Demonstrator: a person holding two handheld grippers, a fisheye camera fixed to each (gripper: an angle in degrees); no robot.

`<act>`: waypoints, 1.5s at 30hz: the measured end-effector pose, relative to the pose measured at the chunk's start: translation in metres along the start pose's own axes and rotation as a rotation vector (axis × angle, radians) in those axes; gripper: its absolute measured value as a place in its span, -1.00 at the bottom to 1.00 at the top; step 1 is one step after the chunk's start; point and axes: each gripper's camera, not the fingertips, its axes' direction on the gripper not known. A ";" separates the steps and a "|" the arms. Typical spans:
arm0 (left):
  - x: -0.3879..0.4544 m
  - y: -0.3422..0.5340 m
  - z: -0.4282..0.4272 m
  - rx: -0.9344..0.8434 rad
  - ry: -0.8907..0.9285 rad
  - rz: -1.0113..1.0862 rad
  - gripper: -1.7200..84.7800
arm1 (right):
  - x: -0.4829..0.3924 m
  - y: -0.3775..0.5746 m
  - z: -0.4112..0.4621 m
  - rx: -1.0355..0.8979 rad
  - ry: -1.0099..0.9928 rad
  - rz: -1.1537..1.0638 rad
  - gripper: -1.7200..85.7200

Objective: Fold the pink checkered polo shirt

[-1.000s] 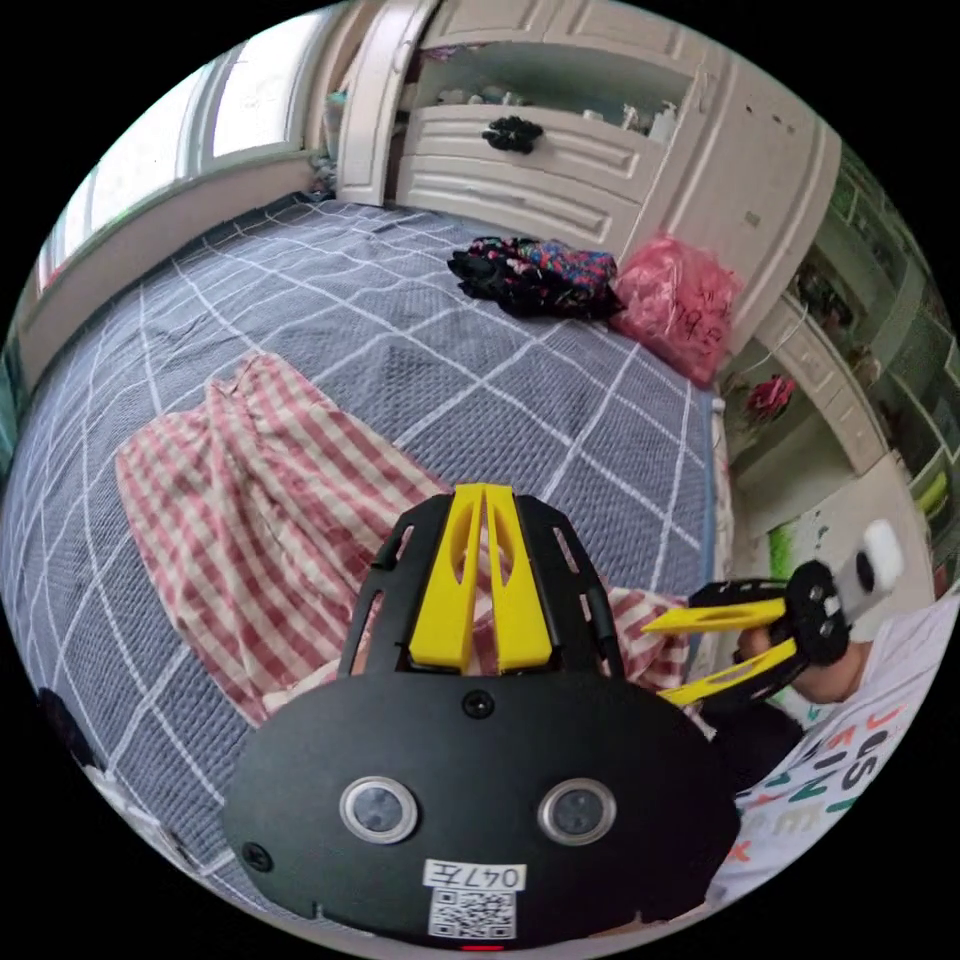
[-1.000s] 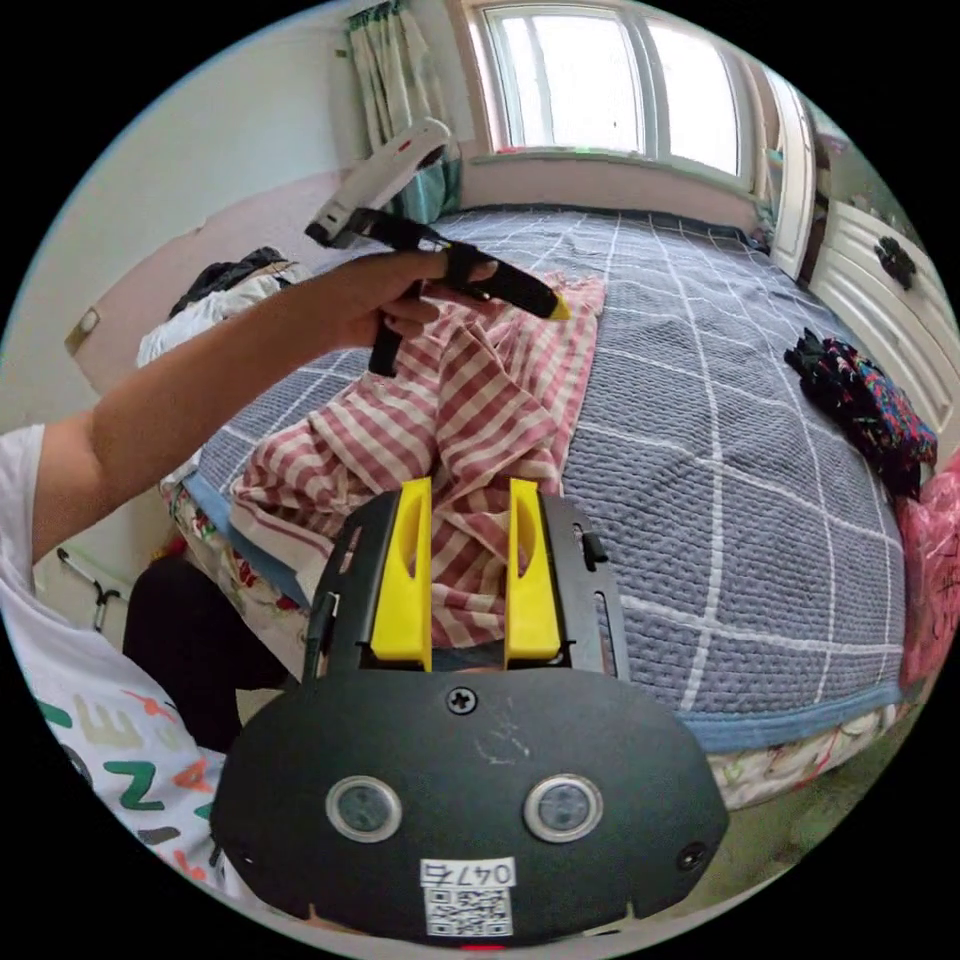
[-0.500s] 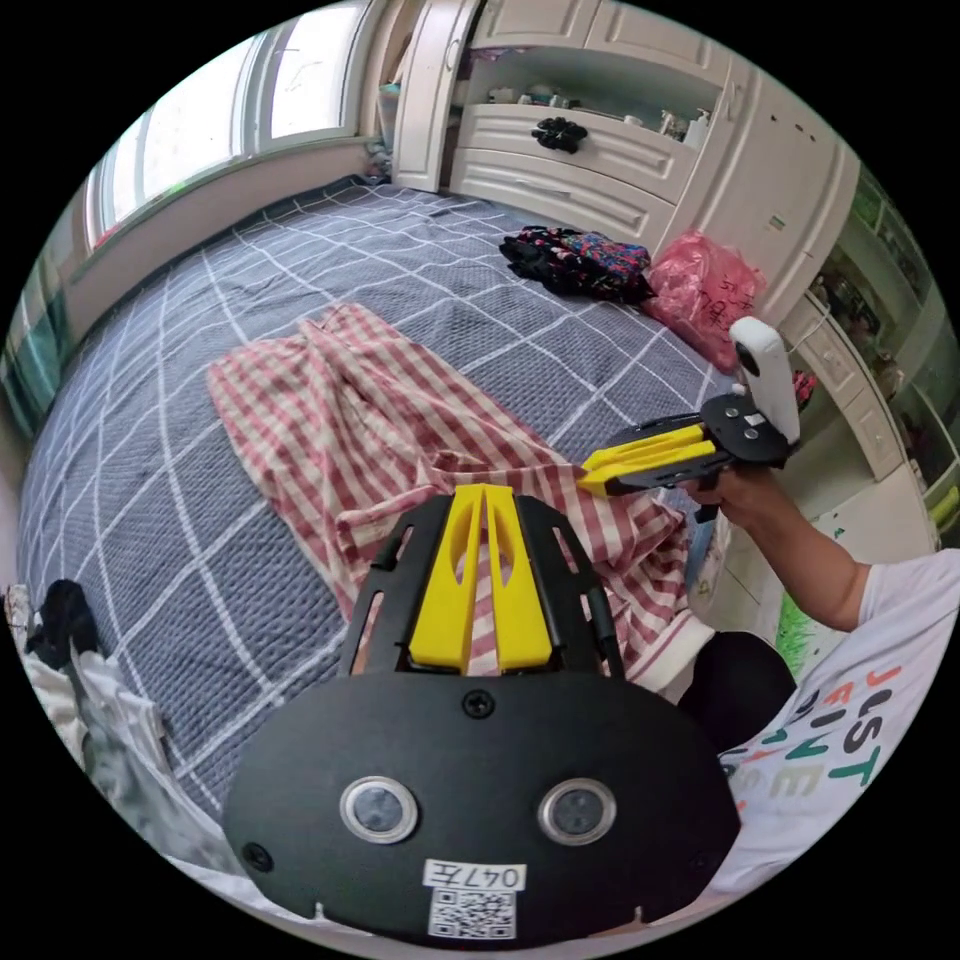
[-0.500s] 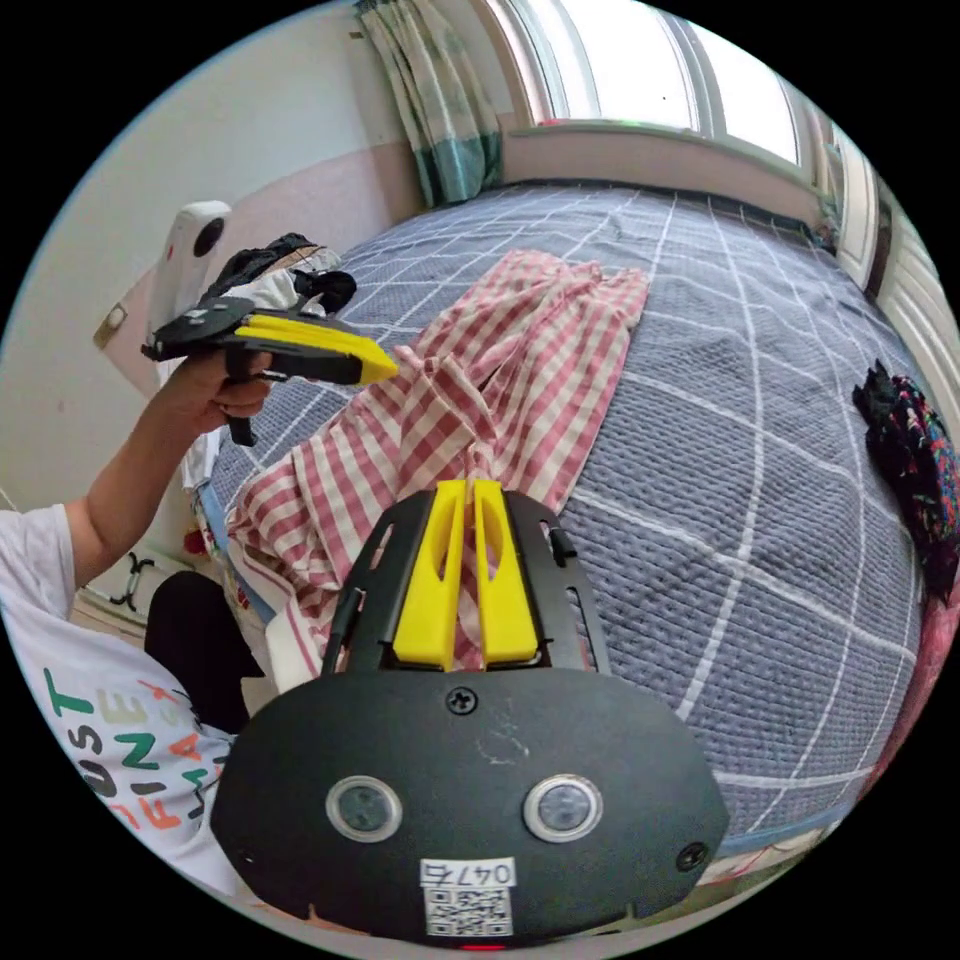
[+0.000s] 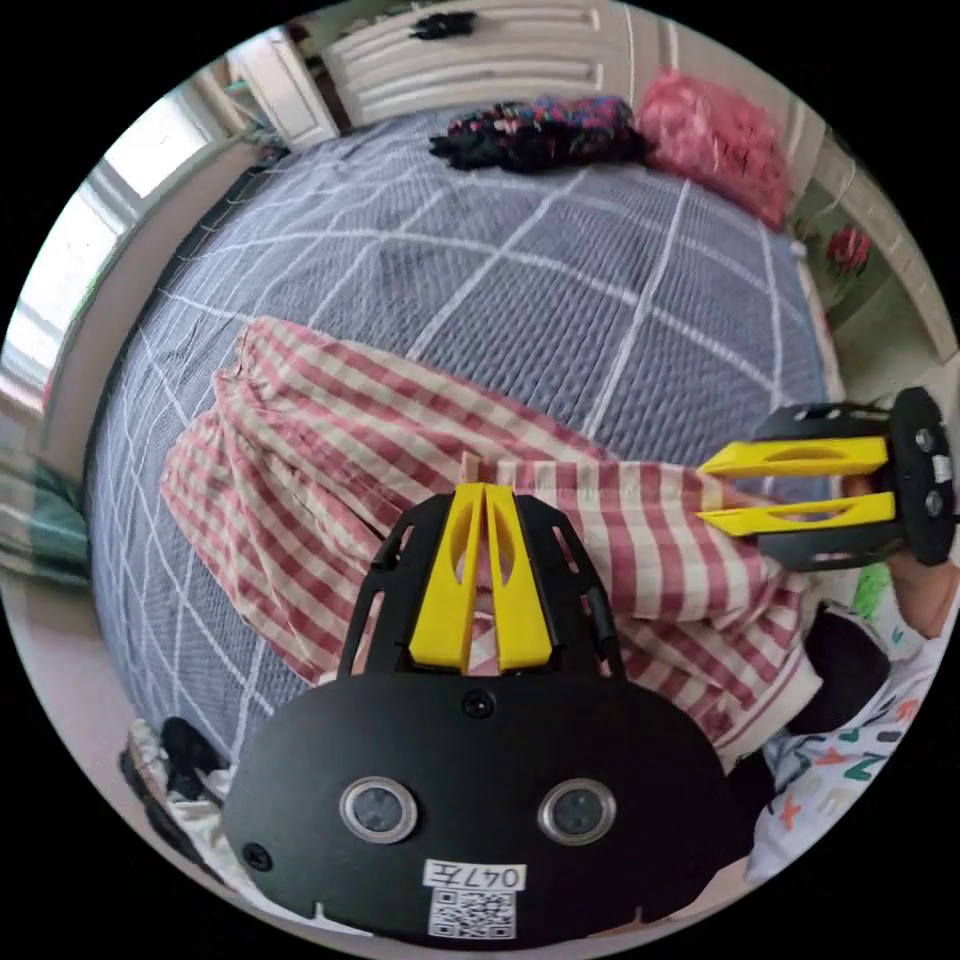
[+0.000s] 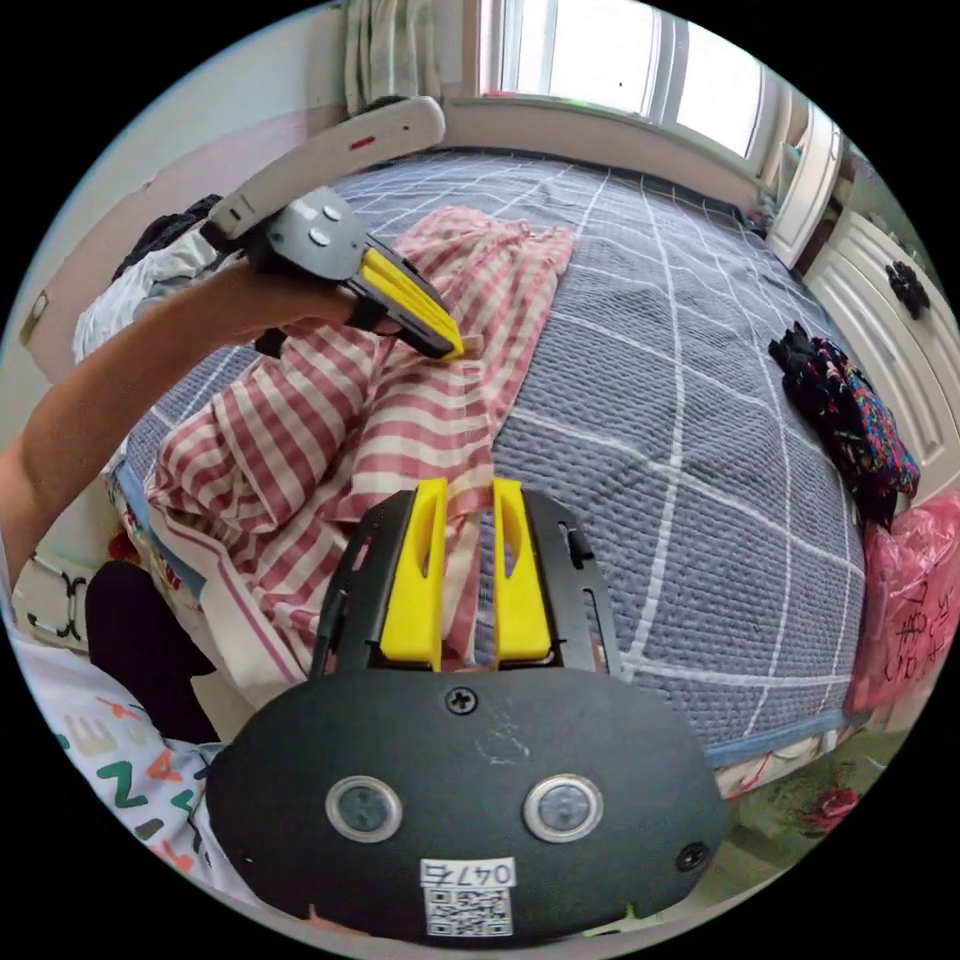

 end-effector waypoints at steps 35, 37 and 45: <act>0.026 -0.026 -0.003 0.110 0.152 0.025 -0.98 | -0.085 0.050 -0.027 0.206 -0.133 -0.352 -0.97; 0.033 -0.031 0.014 0.071 0.132 0.033 -0.98 | -0.081 0.056 -0.016 0.174 -0.137 -0.344 -0.97; 0.053 -0.031 0.041 0.057 -0.019 0.011 -0.98 | -0.058 0.076 0.001 0.100 -0.243 -0.352 -0.95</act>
